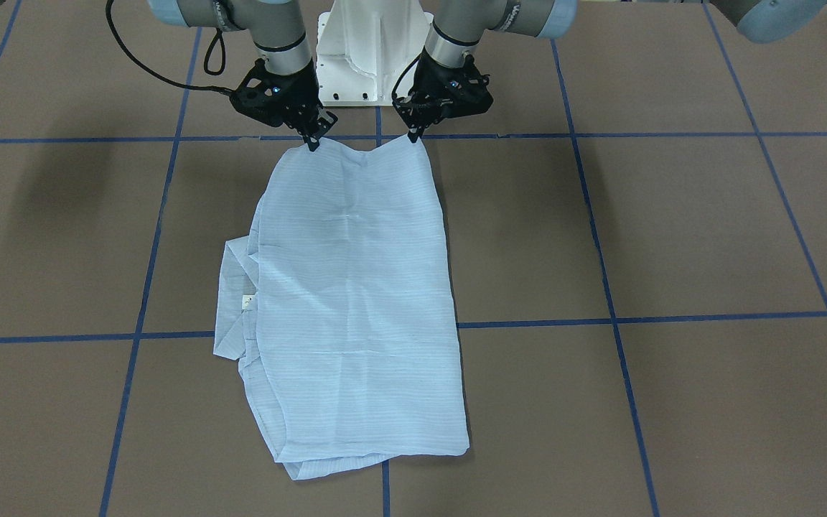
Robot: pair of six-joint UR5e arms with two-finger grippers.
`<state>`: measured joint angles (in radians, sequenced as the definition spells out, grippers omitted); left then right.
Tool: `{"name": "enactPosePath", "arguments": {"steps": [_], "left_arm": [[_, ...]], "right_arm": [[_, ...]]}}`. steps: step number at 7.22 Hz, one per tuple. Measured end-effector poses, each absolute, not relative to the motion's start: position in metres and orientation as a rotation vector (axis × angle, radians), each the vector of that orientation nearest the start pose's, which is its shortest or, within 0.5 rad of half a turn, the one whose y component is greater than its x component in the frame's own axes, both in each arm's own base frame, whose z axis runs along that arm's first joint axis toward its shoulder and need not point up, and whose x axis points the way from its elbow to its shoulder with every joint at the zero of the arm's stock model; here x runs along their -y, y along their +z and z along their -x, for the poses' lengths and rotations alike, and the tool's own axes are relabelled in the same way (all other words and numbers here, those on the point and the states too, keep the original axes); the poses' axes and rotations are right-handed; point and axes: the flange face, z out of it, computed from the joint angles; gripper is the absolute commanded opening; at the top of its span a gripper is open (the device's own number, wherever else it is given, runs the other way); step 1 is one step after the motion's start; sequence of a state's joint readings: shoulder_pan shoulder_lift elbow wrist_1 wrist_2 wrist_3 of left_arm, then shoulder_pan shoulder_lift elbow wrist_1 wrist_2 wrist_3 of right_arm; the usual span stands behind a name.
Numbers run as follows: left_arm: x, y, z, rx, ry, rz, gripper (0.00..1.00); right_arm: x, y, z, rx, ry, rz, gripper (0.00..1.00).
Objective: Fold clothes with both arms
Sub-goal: 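Lift the near edge with both grippers and fold it toward the far edge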
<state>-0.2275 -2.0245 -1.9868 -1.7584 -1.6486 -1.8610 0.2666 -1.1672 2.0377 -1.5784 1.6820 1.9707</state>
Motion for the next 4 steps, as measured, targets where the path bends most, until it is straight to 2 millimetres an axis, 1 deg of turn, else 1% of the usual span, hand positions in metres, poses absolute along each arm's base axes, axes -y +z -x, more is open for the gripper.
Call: {"name": "enactPosePath", "arguments": {"steps": [1, 4], "left_arm": [[0.241, 0.195, -0.517, -1.048, -0.409, 0.131, 0.0], [0.19, 0.168, -0.479, -0.97, -0.313, 0.244, 0.0]], "right_arm": [[0.257, 0.232, 0.495, 0.892, 0.552, 0.201, 0.0], [0.222, 0.206, 0.462, 0.935, 0.426, 0.403, 0.0]]}}
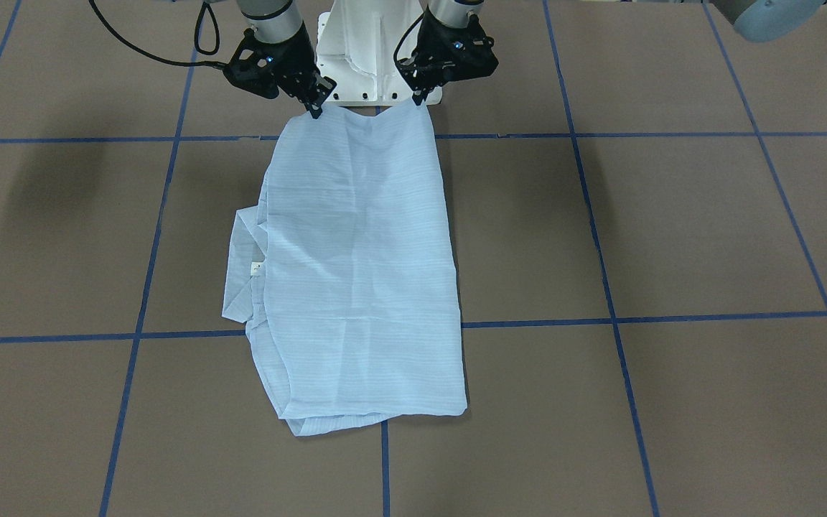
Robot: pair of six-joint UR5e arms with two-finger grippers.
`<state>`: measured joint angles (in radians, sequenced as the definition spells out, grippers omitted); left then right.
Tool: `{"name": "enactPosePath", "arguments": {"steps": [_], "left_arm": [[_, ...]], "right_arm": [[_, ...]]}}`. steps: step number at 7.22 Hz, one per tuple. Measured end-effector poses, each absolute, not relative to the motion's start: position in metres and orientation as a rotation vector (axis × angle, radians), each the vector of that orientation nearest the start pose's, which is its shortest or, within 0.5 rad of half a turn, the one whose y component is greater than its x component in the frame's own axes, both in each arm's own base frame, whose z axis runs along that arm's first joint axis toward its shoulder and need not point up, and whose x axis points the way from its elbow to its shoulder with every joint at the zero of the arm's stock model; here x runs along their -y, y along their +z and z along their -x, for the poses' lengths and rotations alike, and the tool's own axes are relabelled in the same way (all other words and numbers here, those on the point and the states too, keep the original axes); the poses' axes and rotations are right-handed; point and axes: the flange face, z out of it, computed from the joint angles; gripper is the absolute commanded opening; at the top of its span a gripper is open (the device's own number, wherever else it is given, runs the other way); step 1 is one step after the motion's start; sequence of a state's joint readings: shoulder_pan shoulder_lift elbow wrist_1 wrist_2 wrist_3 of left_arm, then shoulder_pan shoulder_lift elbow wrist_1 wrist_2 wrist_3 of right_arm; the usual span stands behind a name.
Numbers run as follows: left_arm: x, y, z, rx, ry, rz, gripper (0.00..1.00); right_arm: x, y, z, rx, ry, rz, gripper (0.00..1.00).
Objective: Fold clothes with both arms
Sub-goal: 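Lift the near edge with both grippers and fold it toward the far edge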
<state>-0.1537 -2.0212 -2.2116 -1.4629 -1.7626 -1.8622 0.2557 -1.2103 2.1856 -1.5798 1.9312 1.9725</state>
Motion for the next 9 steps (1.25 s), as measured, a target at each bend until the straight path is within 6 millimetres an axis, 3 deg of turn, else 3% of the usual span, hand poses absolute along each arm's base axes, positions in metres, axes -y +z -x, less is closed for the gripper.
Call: {"name": "enactPosePath", "arguments": {"steps": [2, 3, 5, 7, 9], "left_arm": [[0.174, 0.154, -0.449, -0.946, -0.282, 0.285, 0.0], [0.179, 0.151, -0.444, -0.945, -0.274, 0.277, 0.0], [0.226, 0.149, -0.442, -0.964, -0.267, 0.207, 0.0], [0.287, 0.16, -0.457, -0.984, -0.308, 0.165, 0.0], [0.352, 0.171, -0.472, -0.993, -0.345, 0.104, 0.0]], "right_arm": [[0.215, 0.197, 0.451, 0.946, 0.384, 0.474, 0.0], [0.229, 0.2, 0.45, 0.945, 0.407, 0.461, 0.0], [0.277, 0.206, 0.445, 0.953, 0.449, 0.39, 0.0], [0.321, 0.208, 0.44, 0.963, 0.451, 0.313, 0.0], [0.372, 0.206, 0.45, 0.953, 0.447, 0.235, 0.0]]}}
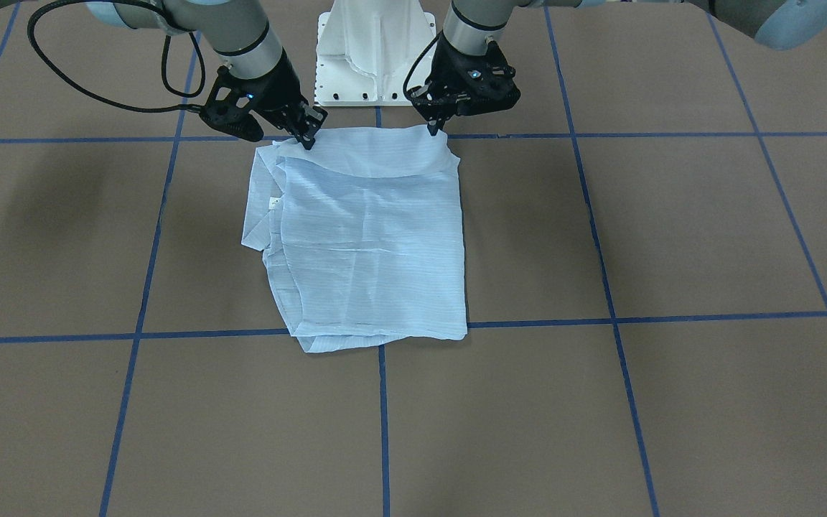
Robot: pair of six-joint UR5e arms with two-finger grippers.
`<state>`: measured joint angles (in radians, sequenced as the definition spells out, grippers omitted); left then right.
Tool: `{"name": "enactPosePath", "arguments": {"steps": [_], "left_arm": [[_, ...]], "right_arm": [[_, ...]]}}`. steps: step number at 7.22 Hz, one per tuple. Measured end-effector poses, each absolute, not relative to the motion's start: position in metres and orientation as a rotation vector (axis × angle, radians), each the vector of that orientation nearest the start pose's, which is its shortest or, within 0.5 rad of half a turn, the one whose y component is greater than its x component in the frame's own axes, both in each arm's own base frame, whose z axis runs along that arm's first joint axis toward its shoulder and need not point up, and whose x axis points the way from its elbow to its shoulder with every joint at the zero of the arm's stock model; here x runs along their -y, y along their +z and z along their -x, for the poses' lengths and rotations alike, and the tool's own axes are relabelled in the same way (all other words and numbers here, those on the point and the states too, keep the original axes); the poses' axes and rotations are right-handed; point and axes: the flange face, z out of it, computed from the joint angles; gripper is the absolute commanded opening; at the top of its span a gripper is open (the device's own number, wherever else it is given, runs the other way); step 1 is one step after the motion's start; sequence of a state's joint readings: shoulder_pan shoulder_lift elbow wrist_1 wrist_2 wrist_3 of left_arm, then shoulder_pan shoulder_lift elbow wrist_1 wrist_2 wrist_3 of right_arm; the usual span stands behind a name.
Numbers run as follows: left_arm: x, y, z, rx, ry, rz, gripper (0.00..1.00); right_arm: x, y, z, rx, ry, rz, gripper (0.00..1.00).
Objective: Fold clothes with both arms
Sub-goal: 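Lift the near edge with both grippers and fold it toward the far edge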
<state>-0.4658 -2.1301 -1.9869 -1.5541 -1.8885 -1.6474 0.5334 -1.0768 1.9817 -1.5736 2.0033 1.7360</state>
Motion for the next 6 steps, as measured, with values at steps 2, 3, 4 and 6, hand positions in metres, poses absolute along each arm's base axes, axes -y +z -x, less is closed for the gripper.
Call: {"name": "enactPosePath", "arguments": {"steps": [2, 3, 4, 6], "left_arm": [[0.422, 0.193, -0.484, -1.015, -0.376, 0.059, 0.0], [0.455, 0.206, -0.493, -1.018, -0.396, 0.045, 0.0], [0.48, 0.218, -0.498, -1.015, -0.418, 0.033, 0.0], [0.508, 0.227, -0.489, -1.012, -0.45, 0.013, 0.0]], "right_arm": [[0.432, 0.208, 0.46, 0.923, 0.447, 0.169, 0.0], [0.462, 0.208, 0.466, 0.902, 0.448, 0.145, 0.0], [0.489, 0.207, 0.471, 0.883, 0.45, 0.129, 0.0], [0.536, 0.205, 0.495, 0.836, 0.439, 0.114, 0.0]]}}
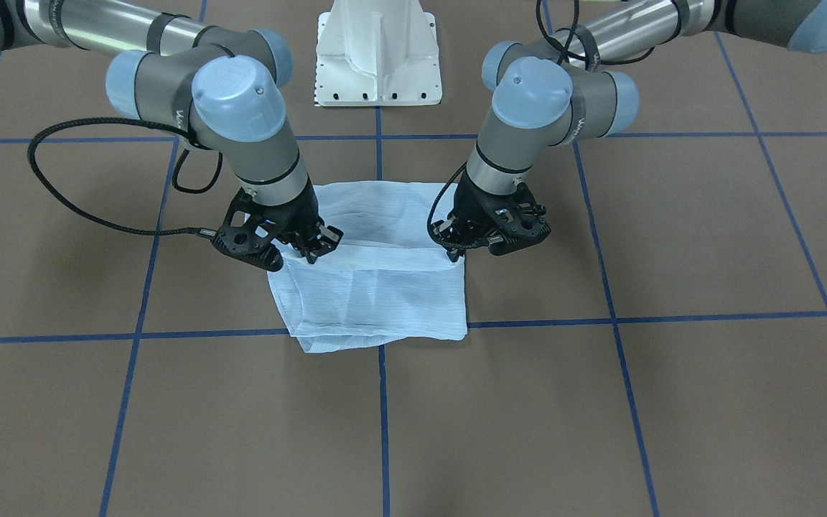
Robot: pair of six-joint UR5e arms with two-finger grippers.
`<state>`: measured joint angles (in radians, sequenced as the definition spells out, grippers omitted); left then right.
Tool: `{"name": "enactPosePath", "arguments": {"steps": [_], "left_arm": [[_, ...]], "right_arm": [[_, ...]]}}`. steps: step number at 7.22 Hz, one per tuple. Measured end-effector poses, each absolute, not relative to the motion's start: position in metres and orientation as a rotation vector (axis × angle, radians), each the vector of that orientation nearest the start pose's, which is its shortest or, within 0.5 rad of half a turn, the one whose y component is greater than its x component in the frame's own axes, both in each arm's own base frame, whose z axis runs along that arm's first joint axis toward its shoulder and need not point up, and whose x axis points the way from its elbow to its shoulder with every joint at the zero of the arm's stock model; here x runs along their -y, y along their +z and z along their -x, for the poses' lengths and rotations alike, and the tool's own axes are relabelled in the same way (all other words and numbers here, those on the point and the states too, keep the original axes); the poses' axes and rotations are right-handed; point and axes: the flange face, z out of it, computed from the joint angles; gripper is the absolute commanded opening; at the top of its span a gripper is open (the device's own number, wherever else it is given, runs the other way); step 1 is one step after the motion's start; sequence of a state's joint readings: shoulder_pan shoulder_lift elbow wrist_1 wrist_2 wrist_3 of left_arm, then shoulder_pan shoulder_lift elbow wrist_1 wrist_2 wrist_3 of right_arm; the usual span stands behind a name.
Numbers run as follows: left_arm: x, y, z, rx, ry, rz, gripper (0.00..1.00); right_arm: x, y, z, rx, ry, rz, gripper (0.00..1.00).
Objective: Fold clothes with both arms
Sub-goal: 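Lift the near edge with both grippers and fold it toward the far edge, then lower the folded edge onto the far edge with both grippers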
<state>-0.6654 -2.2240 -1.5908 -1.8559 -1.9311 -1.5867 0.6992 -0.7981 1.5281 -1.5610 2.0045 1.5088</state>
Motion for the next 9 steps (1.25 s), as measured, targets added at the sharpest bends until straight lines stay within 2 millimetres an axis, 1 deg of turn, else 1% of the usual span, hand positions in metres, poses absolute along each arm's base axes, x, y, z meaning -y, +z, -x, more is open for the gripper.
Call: {"name": "enactPosePath", "arguments": {"steps": [1, 2, 4, 6, 7, 8, 9], "left_arm": [[0.516, 0.229, -0.484, -1.011, -0.457, 0.004, 0.0], [0.524, 0.227, -0.481, -1.01, -0.466, -0.002, 0.0], [0.54, 0.221, -0.49, -0.999, -0.481, -0.002, 0.0], [0.545, 0.221, -0.493, -0.993, -0.489, 0.001, 0.0], [0.546, 0.221, -0.494, -0.992, -0.491, 0.002, 0.9], [0.546, 0.221, -0.494, -0.99, -0.49, 0.0, 1.0], [0.549, 0.221, -0.491, -0.989, -0.495, -0.004, 1.0]], "right_arm": [[0.556, 0.21, 0.506, 0.824, 0.434, 0.106, 0.0], [0.571, 0.218, 0.513, 0.829, 0.432, 0.097, 0.0], [0.586, 0.223, 0.517, 0.834, 0.434, 0.088, 0.0], [0.594, 0.224, 0.522, 0.848, 0.432, 0.08, 0.0], [0.597, 0.224, 0.524, 0.852, 0.431, 0.077, 0.99], [0.598, 0.225, 0.525, 0.854, 0.431, 0.075, 1.0], [0.601, 0.227, 0.523, 0.857, 0.434, 0.07, 1.0]]}}
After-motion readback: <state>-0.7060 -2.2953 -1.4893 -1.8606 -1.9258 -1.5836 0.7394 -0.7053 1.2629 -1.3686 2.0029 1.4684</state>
